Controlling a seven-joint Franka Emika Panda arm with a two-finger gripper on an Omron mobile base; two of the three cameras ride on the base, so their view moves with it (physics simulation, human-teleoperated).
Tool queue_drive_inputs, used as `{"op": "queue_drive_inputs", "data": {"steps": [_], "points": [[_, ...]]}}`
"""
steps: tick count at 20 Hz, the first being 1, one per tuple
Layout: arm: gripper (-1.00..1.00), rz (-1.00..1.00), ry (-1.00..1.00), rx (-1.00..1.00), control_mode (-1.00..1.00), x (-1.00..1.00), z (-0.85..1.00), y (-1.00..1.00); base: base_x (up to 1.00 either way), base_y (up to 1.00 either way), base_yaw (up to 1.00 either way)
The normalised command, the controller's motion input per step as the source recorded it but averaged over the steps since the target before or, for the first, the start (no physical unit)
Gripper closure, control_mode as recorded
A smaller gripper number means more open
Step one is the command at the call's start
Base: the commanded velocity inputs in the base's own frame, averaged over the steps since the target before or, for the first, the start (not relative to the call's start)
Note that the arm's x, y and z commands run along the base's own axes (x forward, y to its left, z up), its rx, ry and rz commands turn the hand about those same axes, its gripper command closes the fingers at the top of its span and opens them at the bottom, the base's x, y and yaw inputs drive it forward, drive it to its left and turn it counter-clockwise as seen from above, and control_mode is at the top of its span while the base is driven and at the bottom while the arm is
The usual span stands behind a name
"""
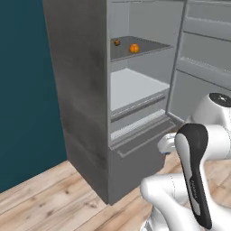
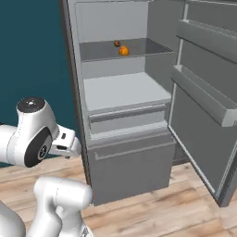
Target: Pick up the pear and orange from the fridge and place one fruit on each plate on the dining counter.
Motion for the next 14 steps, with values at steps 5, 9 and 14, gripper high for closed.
{"op": "queue_drive_inputs", "data": {"steps": [5, 9, 14], "points": [[-1.0, 0.0, 0.0, 0.0, 1.0, 0.0, 0.0, 0.0, 0.85, -0.45, 0.44], [-1.0, 0.0, 0.0, 0.0, 1.0, 0.0, 0.0, 0.0, 0.61, -0.39, 0.42], [-1.0, 0.0, 0.0, 0.0, 1.0, 0.0, 0.0, 0.0, 0.49, -0.47, 0.4]]}}
